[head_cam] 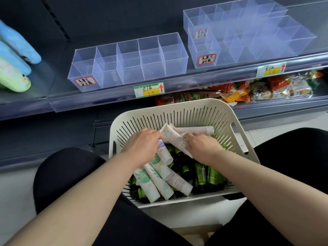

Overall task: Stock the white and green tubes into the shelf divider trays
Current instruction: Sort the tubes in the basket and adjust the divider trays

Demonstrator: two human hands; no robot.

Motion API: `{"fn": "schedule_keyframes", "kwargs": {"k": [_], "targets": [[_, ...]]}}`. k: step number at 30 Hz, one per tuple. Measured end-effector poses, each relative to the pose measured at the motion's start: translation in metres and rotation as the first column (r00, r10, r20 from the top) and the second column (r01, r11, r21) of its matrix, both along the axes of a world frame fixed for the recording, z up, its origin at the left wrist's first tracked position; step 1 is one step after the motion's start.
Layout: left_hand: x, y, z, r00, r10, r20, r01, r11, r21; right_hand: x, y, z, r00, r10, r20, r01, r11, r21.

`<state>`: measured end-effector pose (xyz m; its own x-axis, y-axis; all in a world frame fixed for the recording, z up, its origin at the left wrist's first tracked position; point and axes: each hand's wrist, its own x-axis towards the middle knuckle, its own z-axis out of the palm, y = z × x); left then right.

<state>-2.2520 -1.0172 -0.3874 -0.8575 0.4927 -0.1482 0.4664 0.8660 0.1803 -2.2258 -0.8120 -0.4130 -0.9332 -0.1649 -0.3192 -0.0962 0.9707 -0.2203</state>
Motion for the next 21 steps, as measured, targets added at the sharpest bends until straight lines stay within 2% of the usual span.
{"fn": "schedule_keyframes", "kwargs": {"k": [6, 13, 15, 18, 21], "targets": [[0.002, -0.007, -0.003, 1.000, -0.014, 0.005, 0.014, 0.999, -0.036, 0.004, -0.009, -0.005, 1.000, 0.006, 0.005, -0.006, 1.000, -0.029], [0.001, -0.004, -0.002, 1.000, -0.012, 0.011, 0.012, 0.999, -0.039, 0.001, 0.001, 0.003, 0.985, 0.000, 0.175, -0.009, 0.999, 0.053], [0.001, -0.004, -0.001, 1.000, -0.008, 0.015, 0.009, 0.999, -0.033, -0.002, 0.007, 0.008, 0.974, -0.052, 0.220, 0.049, 0.999, 0.020], [0.001, -0.003, 0.001, 1.000, -0.001, 0.018, 0.001, 1.000, -0.026, -0.011, 0.020, 0.018, 0.933, -0.171, 0.317, 0.223, 0.965, -0.135], [0.002, -0.002, 0.004, 1.000, -0.004, 0.027, 0.005, 0.999, -0.040, -0.012, 0.031, 0.030, 0.918, -0.277, 0.284, 0.347, 0.909, -0.232]]}}
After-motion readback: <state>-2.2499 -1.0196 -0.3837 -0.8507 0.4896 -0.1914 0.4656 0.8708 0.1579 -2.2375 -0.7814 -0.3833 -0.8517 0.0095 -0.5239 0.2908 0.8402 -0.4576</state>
